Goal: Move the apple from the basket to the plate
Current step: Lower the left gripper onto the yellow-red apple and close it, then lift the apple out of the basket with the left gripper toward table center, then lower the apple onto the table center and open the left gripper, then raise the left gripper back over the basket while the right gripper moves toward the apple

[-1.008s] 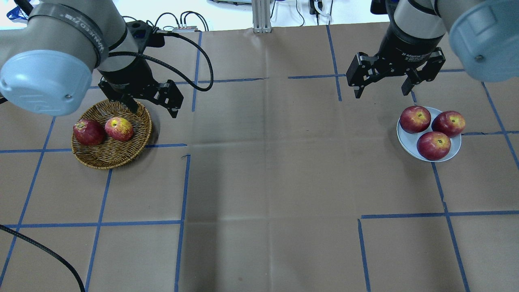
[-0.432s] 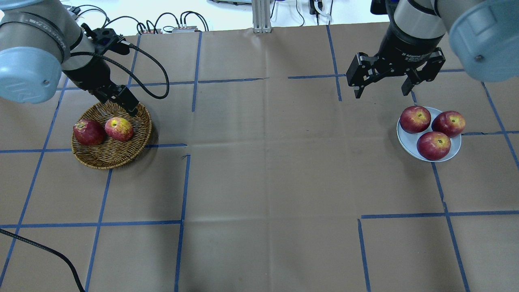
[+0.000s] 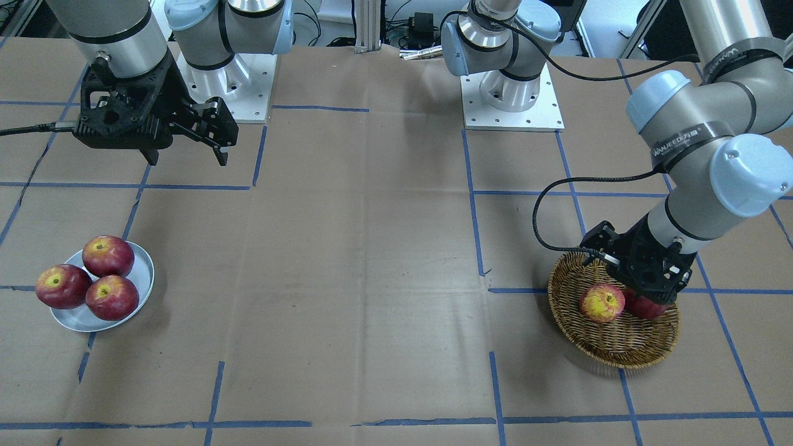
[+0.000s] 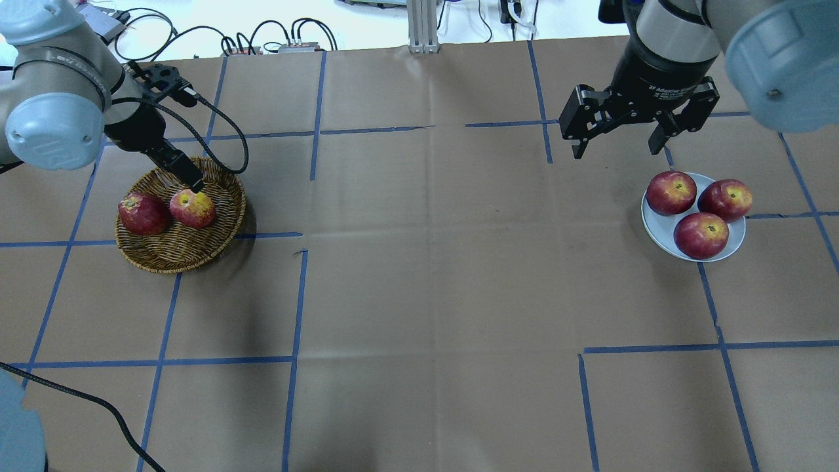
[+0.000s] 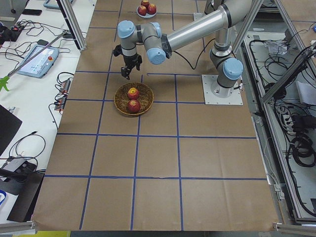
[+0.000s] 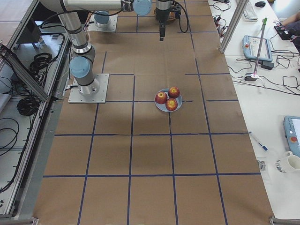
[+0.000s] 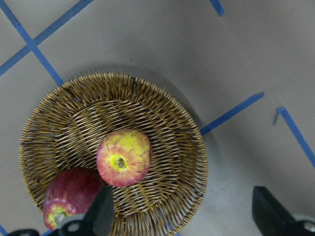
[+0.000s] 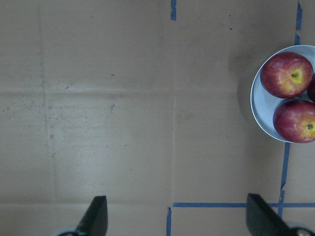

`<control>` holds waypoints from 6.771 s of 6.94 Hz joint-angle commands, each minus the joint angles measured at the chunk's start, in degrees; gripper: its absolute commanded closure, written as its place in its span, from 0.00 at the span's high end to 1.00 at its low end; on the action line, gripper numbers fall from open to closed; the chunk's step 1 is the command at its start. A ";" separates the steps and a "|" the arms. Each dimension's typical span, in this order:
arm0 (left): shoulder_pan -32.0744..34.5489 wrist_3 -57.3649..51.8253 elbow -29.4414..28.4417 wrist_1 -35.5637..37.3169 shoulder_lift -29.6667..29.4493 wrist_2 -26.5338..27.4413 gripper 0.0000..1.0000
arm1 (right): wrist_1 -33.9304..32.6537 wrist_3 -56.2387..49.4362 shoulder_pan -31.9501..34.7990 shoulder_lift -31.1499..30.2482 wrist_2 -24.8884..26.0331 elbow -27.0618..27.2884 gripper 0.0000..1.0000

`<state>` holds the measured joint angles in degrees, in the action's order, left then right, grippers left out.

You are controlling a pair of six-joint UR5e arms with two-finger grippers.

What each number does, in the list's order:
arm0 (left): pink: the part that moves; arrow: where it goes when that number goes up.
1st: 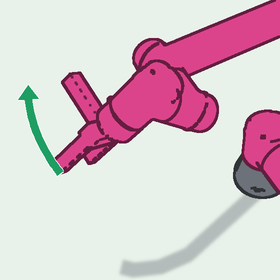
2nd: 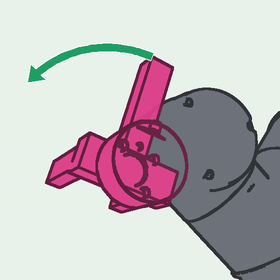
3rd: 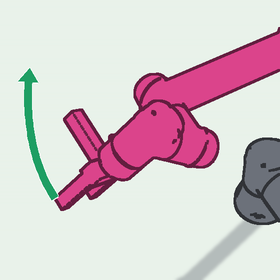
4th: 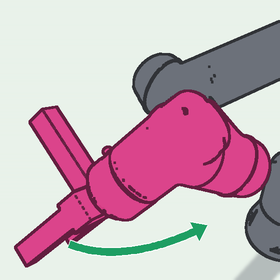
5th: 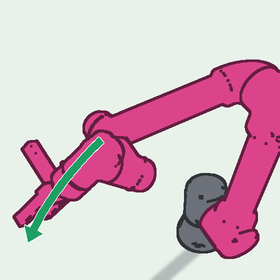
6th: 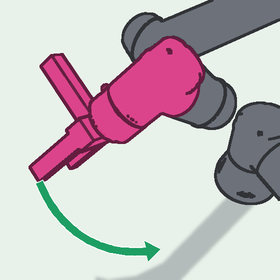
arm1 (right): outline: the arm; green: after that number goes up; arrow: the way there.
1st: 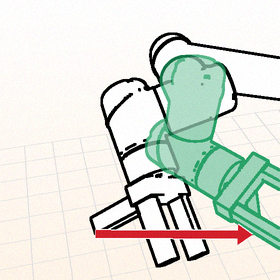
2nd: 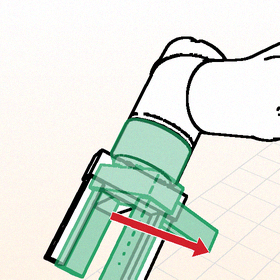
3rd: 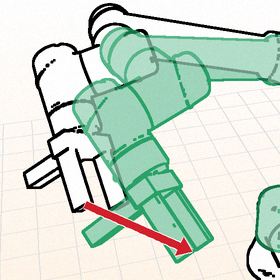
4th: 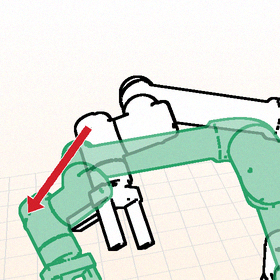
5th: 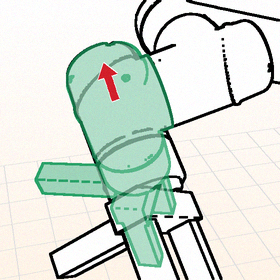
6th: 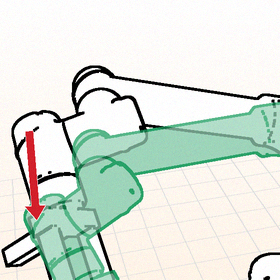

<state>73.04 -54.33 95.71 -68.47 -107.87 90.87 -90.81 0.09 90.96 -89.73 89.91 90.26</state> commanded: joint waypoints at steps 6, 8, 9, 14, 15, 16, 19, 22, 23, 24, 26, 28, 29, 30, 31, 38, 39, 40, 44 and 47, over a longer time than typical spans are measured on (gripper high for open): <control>-3.34 -7.99 0.17 7.83 -9.37 -0.43 0.98 | 0.02 0.00 -0.08 0.00 0.00 0.00 1.00; -3.16 -7.29 0.17 7.12 -9.56 -0.34 0.98 | 0.02 0.00 0.00 0.00 0.00 0.00 1.00; -3.25 -7.20 0.35 6.69 -9.73 -0.34 0.98 | 0.02 0.00 0.00 0.00 0.00 0.00 1.00; -2.90 -7.29 1.06 6.15 -10.08 -0.17 0.48 | 0.02 0.00 -0.09 0.00 0.09 0.00 1.00; -2.46 -6.42 0.97 6.07 -9.21 -0.51 0.45 | 0.02 0.00 0.00 0.00 0.09 0.00 1.00; -0.98 0.64 0.70 5.81 -7.38 -0.43 0.45 | 0.02 0.00 0.00 0.00 0.00 0.00 1.00; 15.06 28.64 0.70 1.68 -0.34 -0.16 0.45 | 0.02 0.00 -0.08 0.00 0.08 0.00 1.00; 30.11 54.89 -1.66 2.72 -4.18 -0.69 0.48 | 0.02 0.00 -0.09 0.00 0.09 0.00 1.00; 33.28 60.25 -2.89 4.38 -7.33 -0.95 0.48 | 0.02 0.00 -0.09 0.00 0.09 0.00 1.00; 35.75 62.74 -4.55 8.31 -10.49 -2.70 0.51 | 0.02 0.00 0.00 0.00 0.09 0.00 1.00; 38.66 65.55 -5.27 8.70 -12.89 -2.62 0.51 | 0.02 0.00 -0.09 0.00 0.09 0.00 1.00; 39.11 66.10 -5.27 9.40 -14.21 -2.54 0.51 | 0.02 0.00 -0.09 0.00 0.09 0.00 1.00; 39.11 66.28 -5.27 9.93 -14.56 -2.54 0.53 | 0.02 0.00 0.00 0.00 0.09 0.00 1.00; 39.37 66.28 -5.27 11.85 -15.78 -2.54 0.59 | 0.02 0.00 -0.08 0.00 0.09 0.00 1.00; 39.46 66.28 -5.19 11.95 -15.88 -2.54 0.66 | 0.02 0.00 0.00 0.00 0.09 0.00 1.00; 32.82 59.55 -3.88 -0.48 0.15 -1.57 0.99 | 0.02 0.00 -0.09 0.00 0.00 0.00 1.00; 28.78 57.07 -3.35 -5.66 5.68 -0.61 0.99 | 0.02 0.00 0.00 0.00 0.08 0.00 1.00; 25.96 56.70 -3.25 -12.41 11.04 -0.08 0.99 | 0.02 0.00 0.00 0.17 0.00 0.00 1.00; 23.29 56.52 -2.64 -20.91 22.95 -0.69 0.99 | -2.43 4.97 5.32 3.84 -0.18 -1.22 1.00; 23.20 55.65 -2.46 -20.74 23.40 -1.31 0.99 | -5.60 20.08 16.84 15.34 0.08 -9.38 1.00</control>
<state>96.28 1.85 93.08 -89.17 -84.59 89.67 -95.33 14.47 103.46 -79.04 89.83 84.33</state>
